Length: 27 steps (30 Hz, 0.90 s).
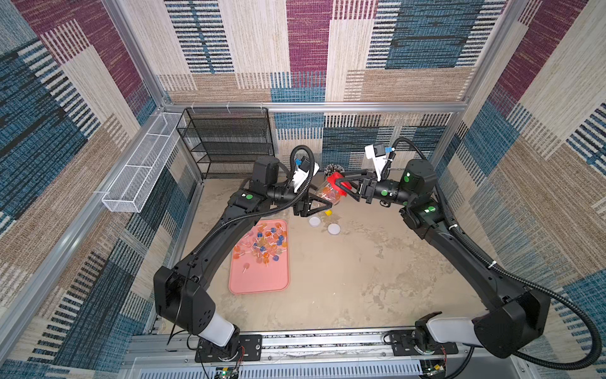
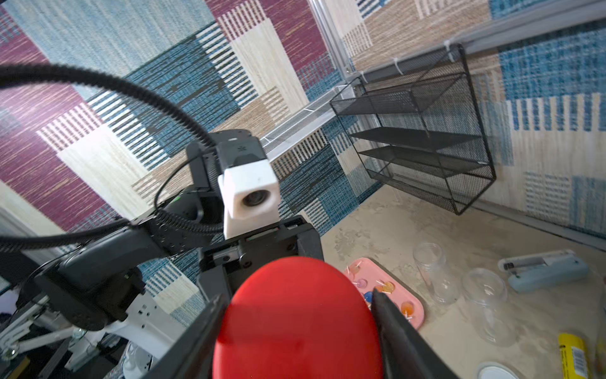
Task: Pour the candies out of the jar
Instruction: Unscrew the lid from the jar.
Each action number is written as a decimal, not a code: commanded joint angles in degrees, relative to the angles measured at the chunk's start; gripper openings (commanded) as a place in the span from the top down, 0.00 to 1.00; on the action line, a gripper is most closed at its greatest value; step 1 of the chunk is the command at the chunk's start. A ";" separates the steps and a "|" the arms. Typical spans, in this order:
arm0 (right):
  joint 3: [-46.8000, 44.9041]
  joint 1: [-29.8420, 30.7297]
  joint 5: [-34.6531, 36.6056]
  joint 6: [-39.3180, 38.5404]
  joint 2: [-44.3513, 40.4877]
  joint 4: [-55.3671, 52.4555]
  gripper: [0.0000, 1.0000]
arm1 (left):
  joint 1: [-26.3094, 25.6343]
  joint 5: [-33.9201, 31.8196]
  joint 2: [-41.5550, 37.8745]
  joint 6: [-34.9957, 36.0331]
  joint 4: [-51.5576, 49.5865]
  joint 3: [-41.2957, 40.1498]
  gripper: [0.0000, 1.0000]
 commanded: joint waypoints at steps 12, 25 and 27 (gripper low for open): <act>4.70 -0.18 1.73 0.13 0.92 -7.33 0.15 | -0.05 -2.29 -1.71 2.93 -0.99 0.15 1.00; 6.02 4.21 27.63 11.04 2.24 -13.57 0.12 | -2.78 -29.07 -4.78 7.89 -2.86 -3.43 1.00; 6.05 5.19 27.53 11.85 3.40 -13.48 0.12 | -3.33 -30.78 -4.95 8.41 -2.69 -3.93 1.00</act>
